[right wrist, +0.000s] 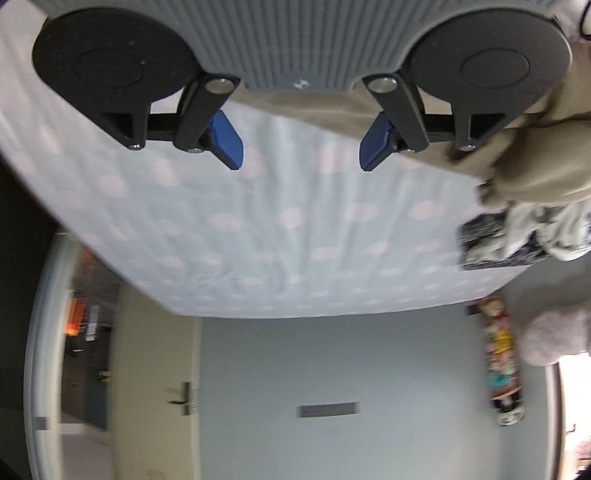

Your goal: Fold clothes

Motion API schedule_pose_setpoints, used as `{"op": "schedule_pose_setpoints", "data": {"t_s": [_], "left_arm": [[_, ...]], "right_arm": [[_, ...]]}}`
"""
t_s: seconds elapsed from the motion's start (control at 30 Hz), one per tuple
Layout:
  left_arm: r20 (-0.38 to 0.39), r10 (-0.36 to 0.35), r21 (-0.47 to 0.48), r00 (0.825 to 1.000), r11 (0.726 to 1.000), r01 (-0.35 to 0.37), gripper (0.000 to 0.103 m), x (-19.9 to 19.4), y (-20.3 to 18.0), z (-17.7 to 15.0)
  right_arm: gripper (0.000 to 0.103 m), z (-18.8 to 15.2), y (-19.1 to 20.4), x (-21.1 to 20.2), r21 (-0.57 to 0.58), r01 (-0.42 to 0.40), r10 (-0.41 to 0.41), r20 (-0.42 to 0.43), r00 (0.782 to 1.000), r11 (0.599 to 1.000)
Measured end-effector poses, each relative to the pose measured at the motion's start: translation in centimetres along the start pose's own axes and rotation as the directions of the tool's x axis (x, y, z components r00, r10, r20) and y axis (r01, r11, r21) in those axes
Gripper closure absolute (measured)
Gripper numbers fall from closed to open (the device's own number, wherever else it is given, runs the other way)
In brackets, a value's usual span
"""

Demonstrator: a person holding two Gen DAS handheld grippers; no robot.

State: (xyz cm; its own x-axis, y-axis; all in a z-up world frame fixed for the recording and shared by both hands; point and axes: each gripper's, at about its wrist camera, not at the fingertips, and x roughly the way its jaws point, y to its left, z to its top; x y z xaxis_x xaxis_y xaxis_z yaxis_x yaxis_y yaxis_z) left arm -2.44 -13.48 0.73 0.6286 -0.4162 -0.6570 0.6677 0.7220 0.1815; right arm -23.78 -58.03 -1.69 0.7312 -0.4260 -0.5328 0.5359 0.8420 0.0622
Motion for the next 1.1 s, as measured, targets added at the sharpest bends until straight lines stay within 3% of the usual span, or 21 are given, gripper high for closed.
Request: {"op": "schedule_pose_setpoints", "data": {"t_s": [0.3,0.4,0.53,0.6,0.67,0.7,0.73,0.77,0.83,0.93,1.0,1.1], "left_arm": [[-0.083,-0.007,0.164,0.997,0.986,0.021,0.033,7.0,-4.6,0.9],[-0.121,0.042,0.221,0.992,0.975,-0.015,0.033,9.5,-5.6,0.5],[-0.136,0.133,0.293,0.982,0.952,-0.088,0.033,12.3,-6.0,0.0],[-0.15,0.12,0.292,0.981,0.954,-0.072,0.036,13.1,-5.7,0.0],[-0.156,0.103,0.26,0.982,0.964,-0.06,0.055,13.5,-5.0,0.2],[-0.159,0.095,0.241,0.983,0.969,-0.055,0.062,13.6,-4.6,0.3],[-0.156,0.091,0.205,0.984,0.977,-0.058,0.077,13.5,-3.8,0.5],[-0.152,0.087,0.169,0.985,0.984,-0.061,0.085,13.4,-3.0,0.7],[-0.133,0.079,0.111,0.988,0.992,-0.065,0.089,12.8,-1.4,1.3],[-0.073,0.132,0.087,0.989,0.988,-0.125,0.09,11.2,0.6,2.5],[-0.031,0.165,0.068,0.986,0.984,-0.162,0.091,10.0,1.9,3.5],[0.065,0.243,0.015,0.968,0.97,-0.244,0.092,7.0,4.3,5.5]], "right_arm": [[0.02,-1.6,7.1,6.1,-0.077,-0.213,0.201,-0.136,0.97,0.974],[0.019,-2.2,9.4,8.2,-0.183,-0.245,0.206,-0.209,0.956,0.952],[0.019,-3.1,11.7,10.7,-0.286,-0.331,0.243,-0.304,0.921,0.899],[0.019,-3.6,12.6,12.1,-0.332,-0.34,0.228,-0.331,0.915,0.88],[0.019,-4.0,13.2,13.6,-0.364,-0.334,0.203,-0.353,0.913,0.869],[0.021,-4.2,13.5,14.4,-0.38,-0.332,0.191,-0.364,0.912,0.864],[0.029,-4.3,13.9,15.3,-0.383,-0.323,0.173,-0.376,0.91,0.866],[0.034,-4.2,13.8,15.5,-0.375,-0.323,0.175,-0.378,0.909,0.869],[0.051,-3.8,13.5,15.6,-0.358,-0.324,0.183,-0.375,0.909,0.876],[0.077,-3.0,13.4,15.4,-0.355,-0.312,0.189,-0.342,0.921,0.881],[0.083,-2.2,13.0,14.8,-0.364,-0.286,0.181,-0.297,0.938,0.886],[0.085,0.1,12.1,13.6,-0.366,-0.221,0.158,-0.193,0.968,0.904]]}}
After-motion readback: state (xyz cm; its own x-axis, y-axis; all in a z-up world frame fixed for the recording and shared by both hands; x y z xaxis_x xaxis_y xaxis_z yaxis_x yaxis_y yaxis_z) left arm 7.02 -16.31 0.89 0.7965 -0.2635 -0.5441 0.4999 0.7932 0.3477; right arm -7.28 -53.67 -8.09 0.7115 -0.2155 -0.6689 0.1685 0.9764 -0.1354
